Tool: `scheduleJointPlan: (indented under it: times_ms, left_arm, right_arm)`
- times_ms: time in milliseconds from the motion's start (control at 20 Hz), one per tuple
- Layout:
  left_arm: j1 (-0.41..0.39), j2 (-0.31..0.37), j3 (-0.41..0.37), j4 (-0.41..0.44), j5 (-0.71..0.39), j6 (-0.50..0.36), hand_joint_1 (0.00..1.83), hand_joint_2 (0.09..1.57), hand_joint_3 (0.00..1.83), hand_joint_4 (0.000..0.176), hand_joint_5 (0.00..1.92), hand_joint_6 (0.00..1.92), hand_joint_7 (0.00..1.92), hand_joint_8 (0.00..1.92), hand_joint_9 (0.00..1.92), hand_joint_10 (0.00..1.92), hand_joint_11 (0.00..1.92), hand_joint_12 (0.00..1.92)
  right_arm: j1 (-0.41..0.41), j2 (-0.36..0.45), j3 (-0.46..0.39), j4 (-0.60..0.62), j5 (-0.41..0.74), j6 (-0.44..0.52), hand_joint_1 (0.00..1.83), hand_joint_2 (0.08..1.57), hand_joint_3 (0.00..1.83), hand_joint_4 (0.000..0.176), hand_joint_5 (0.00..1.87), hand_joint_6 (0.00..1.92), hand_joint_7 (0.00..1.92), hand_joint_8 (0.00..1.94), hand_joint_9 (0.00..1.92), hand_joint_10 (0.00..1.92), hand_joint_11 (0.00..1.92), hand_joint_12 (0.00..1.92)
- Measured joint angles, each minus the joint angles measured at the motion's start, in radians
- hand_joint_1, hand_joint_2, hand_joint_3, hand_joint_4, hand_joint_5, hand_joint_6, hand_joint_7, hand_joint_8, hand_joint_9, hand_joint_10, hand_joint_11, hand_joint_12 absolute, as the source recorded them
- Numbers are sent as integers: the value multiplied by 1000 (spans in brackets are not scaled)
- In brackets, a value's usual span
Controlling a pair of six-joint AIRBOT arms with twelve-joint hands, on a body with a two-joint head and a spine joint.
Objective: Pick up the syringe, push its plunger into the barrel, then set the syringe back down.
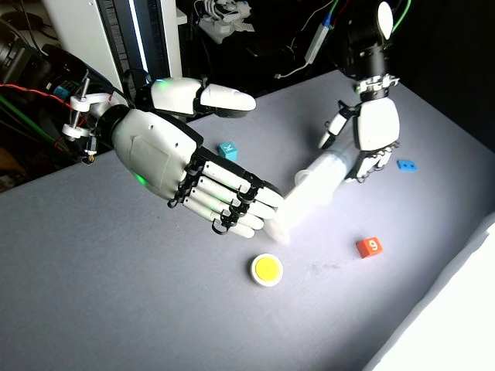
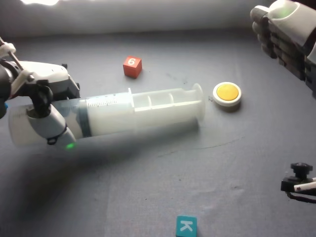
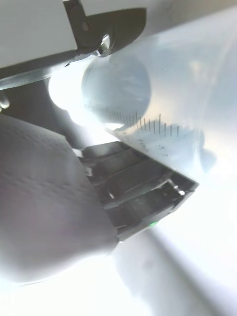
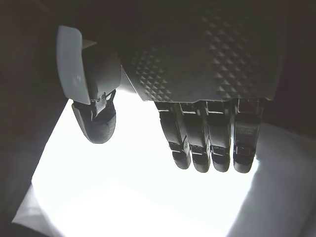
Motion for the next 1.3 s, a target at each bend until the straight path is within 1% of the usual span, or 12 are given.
scheduleJointPlan:
  times_ms: [150, 200, 300, 350, 500, 650, 750, 850, 1000, 1100, 1200, 1300]
  left_arm:
    - [-13, 23, -4, -8, -10, 2, 1229, 1108, 2, 0, 954, 953, 1043, 1009, 941, 736, 543, 1200]
    - [-27, 39, -5, -3, -37, 3, 1223, 1118, 2, 0, 918, 1024, 1038, 997, 931, 712, 525, 1187]
    - [-37, 59, -5, 6, -84, 1, 1222, 1120, 2, 0, 913, 1030, 1036, 1004, 931, 708, 524, 1186]
    - [-39, 67, -2, 19, -116, 2, 1221, 1120, 1, 0, 935, 983, 1016, 1054, 935, 708, 537, 1188]
    - [-60, 87, 7, 34, -185, 4, 1216, 1126, 1, 0, 936, 985, 989, 1090, 917, 717, 530, 1189]
    - [-66, 112, 29, 72, -304, 3, 1217, 1127, 2, 0, 940, 970, 984, 1108, 909, 754, 533, 1212]
    - [-74, 122, 63, 145, -421, 4, 1216, 1129, 2, 0, 936, 976, 979, 1117, 905, 758, 529, 1214]
    - [-77, 130, 89, 183, -502, 4, 1222, 1125, 0, 0, 941, 959, 997, 1098, 913, 759, 544, 1211]
    - [-87, 137, 101, 205, -576, 4, 1218, 1126, 1, 0, 917, 1018, 1008, 1053, 930, 738, 550, 1198]
    - [-100, 139, 112, 199, -600, 4, 1219, 1122, 0, 0, 927, 1013, 1018, 1024, 941, 706, 552, 1192]
    - [-104, 145, 113, 150, -577, 1, 1210, 1132, 2, 5, 909, 1056, 991, 1050, 932, 687, 532, 1202]
    - [-121, 154, 108, 132, -549, 8, 1222, 1119, 0, 0, 934, 993, 1027, 1021, 948, 675, 551, 1182]
  right_arm:
    - [0, 0, 0, 2, 6, 1, 0, 1184, 6, 0, 165, 6, 132, 4, 81, 3, 32, 36]
    - [0, 0, 0, 5, 8, 2, 0, 1182, 4, 0, 145, 0, 118, 0, 69, 0, 21, 34]
    - [0, -1, 0, 18, 11, 3, 0, 1182, 3, 0, 149, 2, 121, 1, 71, 1, 18, 34]
    - [0, -7, 0, 35, 23, 3, 0, 1181, 2, 0, 171, 9, 156, 13, 105, 13, 37, 47]
    - [0, -31, 1, 73, 48, -3, 0, 1181, 2, 0, 165, 4, 132, 1, 88, 4, 23, 46]
    - [0, -74, 22, 86, 95, -19, 0, 1185, 3, 0, 185, 10, 145, 5, 95, 5, 36, 57]
    - [7, -116, 40, 173, 114, -31, 0, 1186, 3, 0, 188, 10, 147, 5, 97, 5, 36, 60]
    - [14, -146, 58, 215, 118, -31, 0, 1182, 1, 0, 190, 8, 153, 6, 101, 6, 34, 66]
    - [58, -166, 47, 246, 143, -24, 0, 1180, 0, 0, 180, 3, 142, 2, 100, 4, 24, 71]
    - [80, -172, 18, 284, 145, -24, 0, 1180, 0, 0, 177, 2, 145, 3, 99, 3, 25, 77]
    - [92, -172, -23, 343, 144, -44, 0, 1179, 0, 0, 182, 3, 154, 6, 108, 6, 26, 83]
    - [92, -172, -58, 349, 150, -66, 0, 1177, 0, 0, 187, 2, 161, 2, 112, 2, 0, 145]
